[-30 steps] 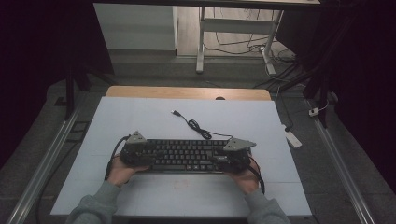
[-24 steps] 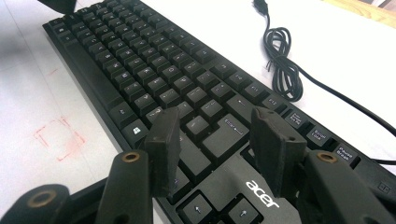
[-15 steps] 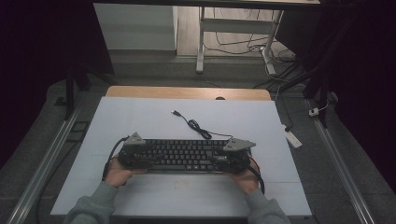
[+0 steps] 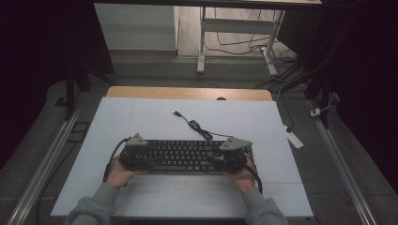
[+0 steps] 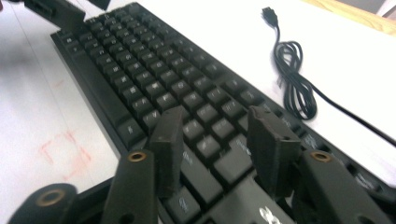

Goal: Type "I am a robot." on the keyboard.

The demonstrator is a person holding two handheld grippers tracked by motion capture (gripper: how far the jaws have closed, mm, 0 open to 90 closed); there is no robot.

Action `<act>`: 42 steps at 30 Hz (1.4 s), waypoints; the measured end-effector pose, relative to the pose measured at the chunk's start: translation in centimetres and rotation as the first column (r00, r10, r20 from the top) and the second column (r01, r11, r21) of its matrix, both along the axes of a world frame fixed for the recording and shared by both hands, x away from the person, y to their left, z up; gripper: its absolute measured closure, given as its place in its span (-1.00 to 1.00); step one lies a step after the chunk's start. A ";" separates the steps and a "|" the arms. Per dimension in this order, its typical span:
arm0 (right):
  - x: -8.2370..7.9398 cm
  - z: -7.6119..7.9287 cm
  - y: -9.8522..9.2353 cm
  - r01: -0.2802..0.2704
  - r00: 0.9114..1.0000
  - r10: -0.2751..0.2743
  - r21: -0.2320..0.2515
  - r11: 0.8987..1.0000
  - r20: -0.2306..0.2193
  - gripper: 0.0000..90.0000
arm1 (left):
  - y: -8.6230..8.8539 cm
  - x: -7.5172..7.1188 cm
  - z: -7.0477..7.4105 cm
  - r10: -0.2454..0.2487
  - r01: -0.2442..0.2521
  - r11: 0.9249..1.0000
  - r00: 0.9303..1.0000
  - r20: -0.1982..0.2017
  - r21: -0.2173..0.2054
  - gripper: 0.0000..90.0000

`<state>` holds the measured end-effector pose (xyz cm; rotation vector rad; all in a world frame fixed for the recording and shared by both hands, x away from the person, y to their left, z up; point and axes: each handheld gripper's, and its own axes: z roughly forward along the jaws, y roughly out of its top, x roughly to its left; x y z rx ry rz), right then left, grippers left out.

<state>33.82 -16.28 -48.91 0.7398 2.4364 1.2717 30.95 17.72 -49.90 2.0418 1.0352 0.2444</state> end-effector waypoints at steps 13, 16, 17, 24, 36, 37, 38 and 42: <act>1.6 -0.7 3.9 -0.086 0.994 0.084 -0.030 0.996 -0.064 0.99 | 0.0 0.0 0.0 -0.001 0.001 1.000 1.000 -0.002 -0.003 -0.28; 2.1 -1.0 4.9 -0.087 0.994 0.084 -0.038 0.995 -0.074 0.99 | 0.0 0.1 0.0 -0.001 0.001 1.000 1.000 -0.004 -0.006 -0.28; 2.2 -1.0 5.2 -0.088 0.994 0.084 -0.046 0.995 -0.072 0.99 | 0.0 0.1 0.0 -0.001 0.001 1.000 1.000 -0.005 -0.006 -0.28; 2.9 -1.5 6.9 -0.089 0.993 0.084 -0.055 0.995 -0.082 0.99 | 0.0 0.0 0.0 -0.007 0.007 1.000 1.000 -0.004 -0.002 -0.28; 3.6 -2.2 7.7 -0.067 0.993 0.060 -0.064 0.996 -0.100 0.99 | -0.3 0.0 -0.1 -0.017 0.017 1.000 1.000 -0.007 0.007 -0.29; 3.7 -2.2 7.7 -0.066 0.993 0.059 -0.068 0.996 -0.099 0.99 | -0.3 0.0 -0.1 -0.016 0.016 1.000 1.000 -0.006 0.007 -0.29; 3.7 -2.3 7.8 -0.066 0.993 0.059 -0.068 0.996 -0.102 0.99 | -0.3 0.0 -0.1 -0.016 0.016 1.000 1.000 -0.005 0.008 -0.29; 3.9 -2.4 8.1 -0.062 0.993 0.053 -0.086 0.994 -0.102 0.99 | -0.2 0.0 -0.1 -0.014 0.014 1.000 1.000 -0.006 0.009 -0.30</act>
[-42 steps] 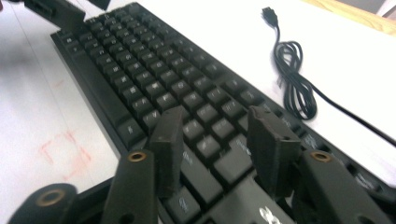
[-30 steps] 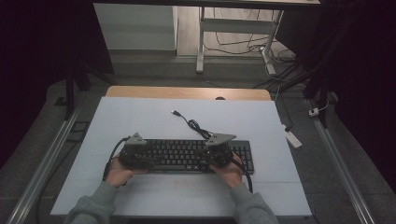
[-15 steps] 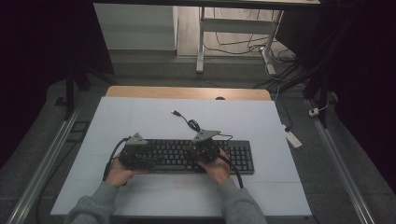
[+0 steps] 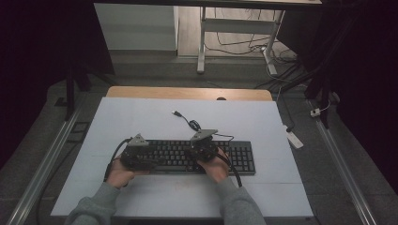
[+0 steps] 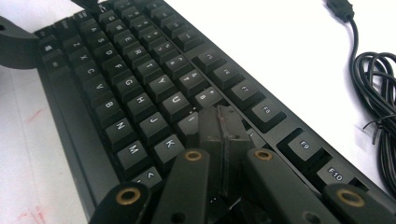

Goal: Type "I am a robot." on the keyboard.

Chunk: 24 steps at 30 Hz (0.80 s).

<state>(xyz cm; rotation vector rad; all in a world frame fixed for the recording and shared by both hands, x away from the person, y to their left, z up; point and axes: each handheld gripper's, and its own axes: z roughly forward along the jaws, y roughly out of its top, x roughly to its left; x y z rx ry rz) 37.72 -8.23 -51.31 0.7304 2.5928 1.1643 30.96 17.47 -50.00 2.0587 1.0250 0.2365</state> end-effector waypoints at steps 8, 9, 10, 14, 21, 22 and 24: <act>0.1 -0.2 0.3 0.000 1.000 0.000 -0.015 1.000 0.001 0.99 | 0.0 0.0 0.0 0.001 -0.001 1.000 1.000 0.005 0.003 -0.30; 0.1 -0.2 0.3 -0.002 1.000 0.002 -0.012 1.000 -0.001 0.99 | 0.0 0.0 0.0 0.001 -0.001 1.000 1.000 0.006 0.003 -0.30; 0.1 -0.3 0.3 0.002 1.000 -0.002 -0.024 1.000 -0.006 0.99 | 0.0 0.0 0.0 -0.002 0.002 1.000 1.000 0.006 0.006 -0.30; 0.1 -0.2 0.3 0.001 1.000 -0.001 -0.012 1.000 -0.001 0.99 | 0.0 0.0 0.0 0.003 -0.003 1.000 1.000 0.006 0.004 -0.30; -0.6 1.1 -0.7 0.012 1.000 -0.013 0.041 0.999 0.024 0.99 | 0.1 0.0 0.0 0.010 -0.010 1.000 1.000 0.010 0.000 -0.30; -0.7 1.2 -0.9 0.009 1.000 -0.010 0.049 0.999 0.024 0.99 | 0.1 0.0 0.0 0.010 -0.010 1.000 1.000 0.010 -0.001 -0.30; -1.0 1.5 -1.3 0.006 1.000 -0.008 0.049 0.999 0.030 0.99 | 0.2 0.0 0.1 0.012 -0.012 1.000 1.000 0.012 0.000 -0.30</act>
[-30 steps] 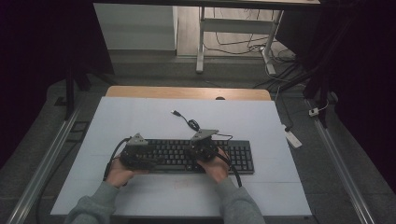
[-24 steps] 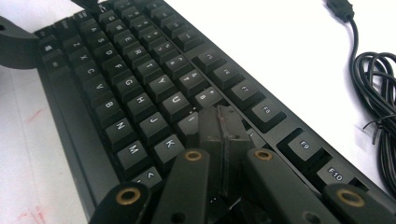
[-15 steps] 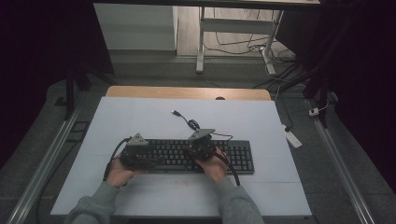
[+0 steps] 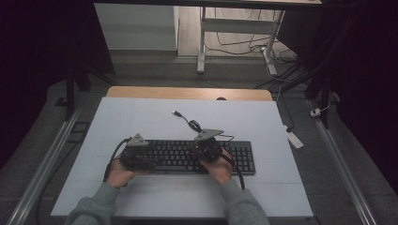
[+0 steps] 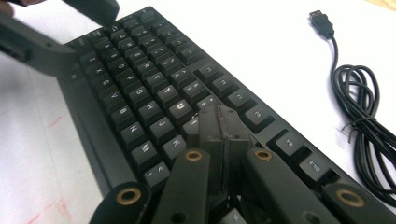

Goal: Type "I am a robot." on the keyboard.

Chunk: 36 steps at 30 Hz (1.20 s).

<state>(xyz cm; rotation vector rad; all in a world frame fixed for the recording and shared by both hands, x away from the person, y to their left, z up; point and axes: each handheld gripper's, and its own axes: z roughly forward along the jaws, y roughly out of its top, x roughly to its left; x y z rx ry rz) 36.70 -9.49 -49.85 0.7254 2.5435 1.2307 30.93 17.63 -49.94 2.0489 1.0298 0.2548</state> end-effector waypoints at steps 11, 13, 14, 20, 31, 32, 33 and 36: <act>-1.7 0.8 -2.3 0.004 0.999 -0.006 0.048 0.999 0.040 0.47 | 0.1 0.0 0.0 0.007 -0.007 1.000 1.000 0.000 0.002 -0.30; -1.9 0.9 -2.8 0.002 0.999 -0.004 0.052 0.999 0.044 0.41 | 0.1 0.0 0.0 0.008 -0.008 1.000 1.000 0.001 0.002 -0.30; -2.1 1.0 -3.1 0.001 0.999 -0.004 0.058 0.998 0.048 0.38 | 0.1 0.0 0.0 0.009 -0.009 1.000 1.000 0.002 0.000 -0.30; -2.6 0.9 -4.4 0.018 0.999 -0.021 0.077 0.997 0.044 0.25 | 0.1 0.0 0.1 0.010 -0.010 1.000 1.000 0.008 -0.001 -0.30; -3.2 1.1 -6.5 0.037 0.999 -0.040 0.099 0.994 0.033 0.22 | 0.2 -0.1 0.2 0.013 -0.013 1.000 1.000 0.015 -0.004 -0.30; -3.2 1.1 -6.6 0.045 0.998 -0.049 0.095 0.994 0.035 0.22 | 0.2 -0.1 0.2 0.019 -0.019 1.000 1.000 0.012 -0.006 -0.30; -3.2 1.1 -6.7 0.044 0.999 -0.047 0.100 0.994 0.026 0.22 | 0.3 -0.1 0.2 0.022 -0.022 1.000 1.000 0.010 -0.004 -0.30; -3.1 1.1 -6.7 0.046 0.998 -0.049 0.094 0.995 0.031 0.21 | 0.1 0.0 0.0 0.022 -0.022 1.000 1.000 0.002 0.001 -0.30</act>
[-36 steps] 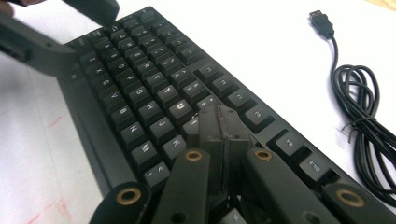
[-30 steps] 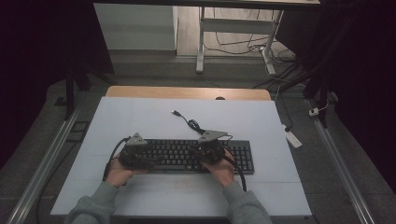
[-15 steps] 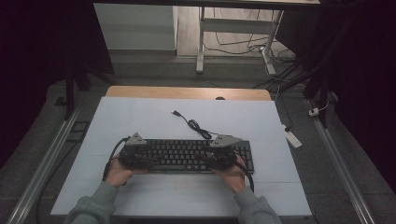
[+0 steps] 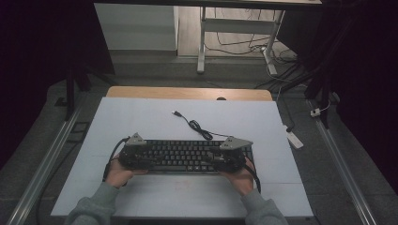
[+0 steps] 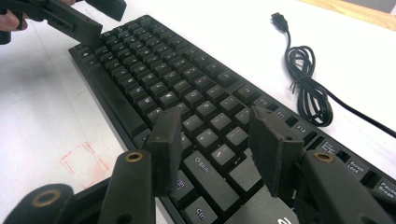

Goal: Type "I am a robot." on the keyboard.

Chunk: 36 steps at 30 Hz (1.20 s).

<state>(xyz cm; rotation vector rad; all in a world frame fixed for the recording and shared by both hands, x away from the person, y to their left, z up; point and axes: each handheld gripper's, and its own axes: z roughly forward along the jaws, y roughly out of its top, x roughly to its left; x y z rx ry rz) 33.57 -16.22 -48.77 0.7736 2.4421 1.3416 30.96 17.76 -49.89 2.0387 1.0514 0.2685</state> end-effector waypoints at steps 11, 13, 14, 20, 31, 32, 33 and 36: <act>-0.1 -0.2 0.1 0.005 1.000 -0.005 -0.008 1.000 0.000 0.21 | -1.3 0.0 -0.5 -0.048 0.048 0.998 0.999 0.002 0.039 -0.05; 0.0 -0.2 0.0 0.008 1.000 -0.008 -0.014 1.000 0.002 0.21 | -1.3 0.0 -0.4 -0.052 0.052 0.998 0.999 0.002 0.035 0.04; 0.0 -0.2 0.0 0.008 1.000 -0.007 -0.014 1.000 0.002 0.21 | -1.3 -0.1 -0.4 -0.054 0.054 0.998 0.999 0.002 0.033 0.09; 0.0 -0.4 0.1 0.010 1.000 -0.010 -0.022 1.000 0.000 0.21 | -1.6 -0.2 -0.4 -0.083 0.083 0.996 0.996 0.007 0.025 0.61; 0.0 -0.5 0.2 0.011 1.000 -0.011 -0.026 1.000 -0.005 0.21 | -2.8 0.0 -0.8 -0.124 0.124 0.992 0.992 -0.004 0.035 0.98; 0.1 -0.6 0.2 0.004 1.000 -0.004 -0.021 1.000 -0.011 0.21 | -2.8 0.0 -0.9 -0.123 0.123 0.992 0.992 -0.007 0.038 0.98; 0.1 -0.6 0.2 0.004 1.000 -0.004 -0.023 1.000 -0.012 0.21 | -2.9 0.1 -1.0 -0.123 0.123 0.992 0.992 -0.009 0.041 0.98; 0.1 -0.7 0.3 0.004 1.000 -0.004 -0.025 1.000 -0.010 0.21 | -3.2 0.3 -1.2 -0.117 0.118 0.992 0.993 -0.016 0.050 0.98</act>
